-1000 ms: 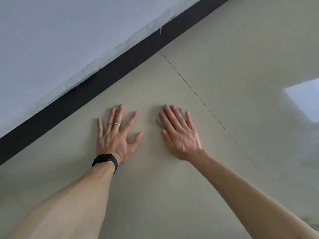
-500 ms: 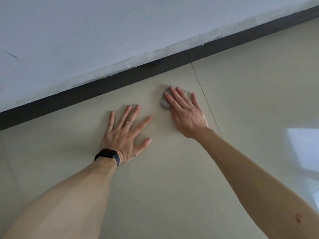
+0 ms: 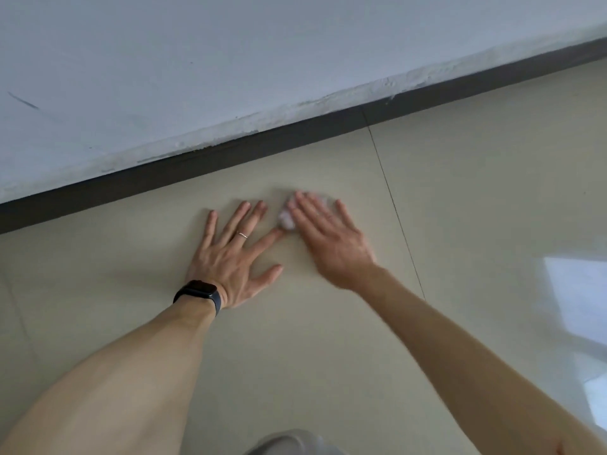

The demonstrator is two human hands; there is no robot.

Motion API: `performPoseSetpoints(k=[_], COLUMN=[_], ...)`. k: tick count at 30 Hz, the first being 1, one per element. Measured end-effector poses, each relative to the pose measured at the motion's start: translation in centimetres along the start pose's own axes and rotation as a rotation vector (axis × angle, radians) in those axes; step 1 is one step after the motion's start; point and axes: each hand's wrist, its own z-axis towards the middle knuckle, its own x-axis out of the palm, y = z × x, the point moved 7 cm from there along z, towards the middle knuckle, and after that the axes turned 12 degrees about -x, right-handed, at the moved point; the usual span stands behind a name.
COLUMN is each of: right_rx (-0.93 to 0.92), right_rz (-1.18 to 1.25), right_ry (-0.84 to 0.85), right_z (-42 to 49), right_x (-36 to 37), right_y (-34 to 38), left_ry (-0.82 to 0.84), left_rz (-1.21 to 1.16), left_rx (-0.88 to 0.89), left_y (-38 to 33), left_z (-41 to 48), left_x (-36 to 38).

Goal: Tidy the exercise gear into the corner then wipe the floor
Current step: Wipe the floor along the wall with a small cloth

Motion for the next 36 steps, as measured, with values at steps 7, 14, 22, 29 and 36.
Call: performPoseSetpoints(k=[7, 14, 22, 29, 36], right_rx=[0.971, 0.153, 1.073, 0.570, 1.321], right_rz=[0.110, -0.003, 0.162, 0.012, 0.141], right_ry=[-0.271, 0.034, -0.332, -0.121, -0.348], right_z=[-13.6, -16.1, -24.1, -27.8, -37.9], right_x=[-0.9, 4.1, 3.9, 6.6, 5.7], right_y=[-7.3, 6.9, 3.0, 10.8, 4.4], left_ry=[0.022, 0.027, 0.012, -0.077, 0.046], left_rz=[-0.033, -0.043, -0.064, -0.007, -0.035], left_rx=[-0.020, 0.001, -0.003, 0.046, 0.428], left_y=[0.1, -0.4, 0.2, -1.1, -14.6], left_z=[-0.3, -0.4, -0.4, -2.1, -14.4], left_x=[0.1, -0.1, 0.1, -0.7, 3.1])
